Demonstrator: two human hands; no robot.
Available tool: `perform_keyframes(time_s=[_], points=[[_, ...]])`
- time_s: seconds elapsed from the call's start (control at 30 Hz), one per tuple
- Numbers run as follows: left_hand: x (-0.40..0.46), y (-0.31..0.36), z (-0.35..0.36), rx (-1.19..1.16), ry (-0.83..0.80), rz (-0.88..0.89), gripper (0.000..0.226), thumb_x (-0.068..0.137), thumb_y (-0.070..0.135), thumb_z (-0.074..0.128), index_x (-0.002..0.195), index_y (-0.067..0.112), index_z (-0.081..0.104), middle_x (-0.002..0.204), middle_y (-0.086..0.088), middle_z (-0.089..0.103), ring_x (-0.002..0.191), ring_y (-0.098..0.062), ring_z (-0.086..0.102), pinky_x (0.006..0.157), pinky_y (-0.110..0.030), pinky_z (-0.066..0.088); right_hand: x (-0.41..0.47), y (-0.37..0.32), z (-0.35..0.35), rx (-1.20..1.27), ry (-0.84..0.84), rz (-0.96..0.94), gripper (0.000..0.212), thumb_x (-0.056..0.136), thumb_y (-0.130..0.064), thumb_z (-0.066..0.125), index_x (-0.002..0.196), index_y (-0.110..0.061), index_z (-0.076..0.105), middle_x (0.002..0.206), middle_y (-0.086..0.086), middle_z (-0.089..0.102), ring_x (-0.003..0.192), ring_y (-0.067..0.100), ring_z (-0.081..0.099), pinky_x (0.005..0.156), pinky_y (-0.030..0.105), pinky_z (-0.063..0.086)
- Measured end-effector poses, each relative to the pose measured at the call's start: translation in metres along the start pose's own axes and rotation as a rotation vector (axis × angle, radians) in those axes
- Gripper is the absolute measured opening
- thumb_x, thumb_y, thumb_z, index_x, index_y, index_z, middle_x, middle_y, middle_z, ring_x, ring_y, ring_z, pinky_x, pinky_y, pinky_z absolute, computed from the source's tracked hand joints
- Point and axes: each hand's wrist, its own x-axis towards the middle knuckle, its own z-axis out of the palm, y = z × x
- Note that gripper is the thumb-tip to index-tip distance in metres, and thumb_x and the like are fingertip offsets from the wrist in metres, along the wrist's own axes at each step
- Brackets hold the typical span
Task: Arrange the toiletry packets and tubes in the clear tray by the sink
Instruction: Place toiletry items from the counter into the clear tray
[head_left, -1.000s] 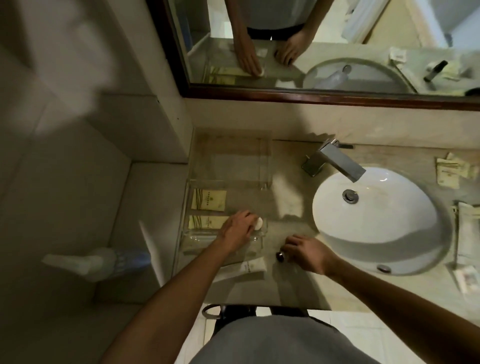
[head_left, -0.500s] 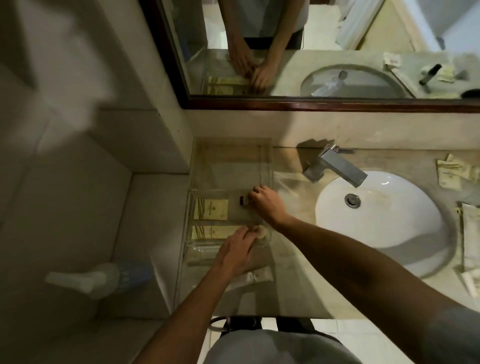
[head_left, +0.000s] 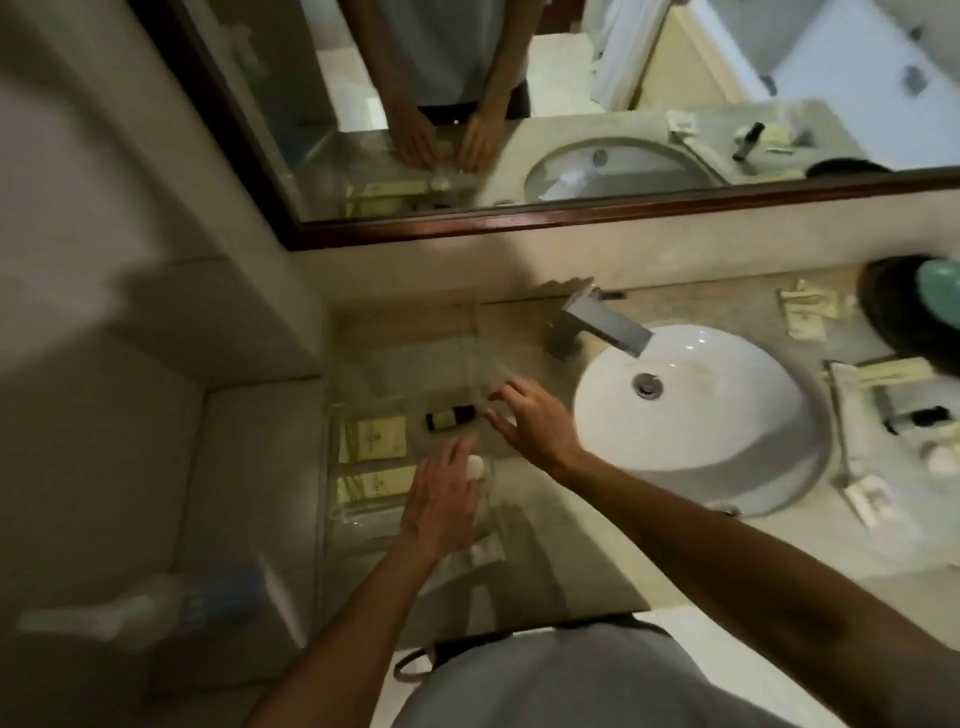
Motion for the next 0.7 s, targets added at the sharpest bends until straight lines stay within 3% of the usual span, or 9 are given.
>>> perform_keyframes(time_s=[0.1, 0.2, 0.27, 0.33, 0.43, 0.53, 0.6, 0.7], points=[[0.012, 0.039, 0.016, 0.003, -0.061, 0.03, 0.069, 0.088, 0.037, 0.054, 0.148, 0.024, 0.024, 0.141, -0.004, 0.041, 0.122, -0.022, 0.047, 0.102, -0.039, 0.043, -0.066, 0.042, -0.04, 0.108, 0.066, 0.085, 0.028, 0.094, -0.043, 0.061, 0.109, -0.019, 0.066, 0.107, -0.003, 0.064, 0.09, 0.01, 0.059, 0.072, 0.018, 0.044], [0.029, 0.091, 0.042, -0.049, -0.186, 0.041, 0.084, 0.085, 0.042, 0.063, 0.152, 0.026, 0.014, 0.147, -0.008, 0.039, 0.125, -0.027, 0.047, 0.103, -0.043, 0.042, -0.138, 0.116, -0.072, 0.098, -0.121, 0.252, 0.037, 0.092, -0.051, 0.06, 0.118, -0.025, 0.064, 0.114, -0.008, 0.062, 0.09, 0.009, 0.063, 0.075, 0.025, 0.051], [0.038, 0.127, 0.061, -0.091, -0.272, 0.047, 0.091, 0.083, 0.042, 0.067, 0.152, 0.026, 0.01, 0.148, -0.009, 0.039, 0.125, -0.029, 0.048, 0.103, -0.044, 0.042, -0.187, 0.171, -0.091, 0.033, -0.179, 0.361, 0.036, 0.09, -0.045, 0.065, 0.119, -0.024, 0.065, 0.117, -0.006, 0.063, 0.093, 0.014, 0.066, 0.075, 0.028, 0.049], [0.043, 0.166, 0.086, -0.149, -0.306, 0.076, 0.097, 0.078, 0.043, 0.07, 0.152, 0.03, 0.009, 0.146, -0.007, 0.041, 0.123, -0.027, 0.049, 0.101, -0.044, 0.044, -0.237, 0.229, -0.117, -0.049, -0.075, 0.482, 0.034, 0.085, -0.035, 0.072, 0.115, -0.019, 0.068, 0.112, -0.001, 0.067, 0.092, 0.021, 0.068, 0.073, 0.028, 0.049], [0.047, 0.229, 0.125, -0.178, -0.314, 0.143, 0.094, 0.079, 0.044, 0.071, 0.152, 0.029, 0.013, 0.14, -0.004, 0.044, 0.121, -0.022, 0.05, 0.096, -0.038, 0.046, -0.298, 0.307, -0.151, -0.186, 0.035, 0.66, 0.041, 0.078, -0.031, 0.076, 0.113, -0.012, 0.068, 0.111, 0.011, 0.065, 0.098, 0.035, 0.064, 0.073, 0.04, 0.054], [0.058, 0.296, 0.162, -0.155, -0.378, 0.223, 0.09, 0.082, 0.046, 0.067, 0.151, 0.03, 0.012, 0.14, -0.004, 0.043, 0.12, -0.023, 0.05, 0.096, -0.04, 0.046, -0.335, 0.364, -0.17, -0.28, 0.026, 0.807, 0.068, 0.076, -0.061, 0.071, 0.121, -0.011, 0.061, 0.112, 0.014, 0.06, 0.101, 0.038, 0.058, 0.072, 0.044, 0.054], [0.065, 0.332, 0.181, -0.143, -0.419, 0.247, 0.089, 0.083, 0.044, 0.065, 0.15, 0.032, 0.01, 0.141, -0.005, 0.042, 0.12, -0.026, 0.049, 0.097, -0.043, 0.045, -0.344, 0.385, -0.172, -0.283, -0.05, 0.919, 0.085, 0.072, -0.076, 0.062, 0.129, -0.014, 0.053, 0.119, 0.011, 0.056, 0.106, 0.034, 0.055, 0.08, 0.043, 0.052], [0.069, 0.378, 0.205, -0.098, -0.455, 0.3, 0.09, 0.082, 0.04, 0.067, 0.152, 0.027, 0.011, 0.141, -0.008, 0.042, 0.119, -0.028, 0.049, 0.097, -0.043, 0.043, -0.352, 0.408, -0.173, -0.236, -0.183, 0.899, 0.059, 0.078, -0.064, 0.055, 0.116, -0.018, 0.056, 0.118, 0.006, 0.054, 0.104, 0.028, 0.053, 0.08, 0.038, 0.049]])
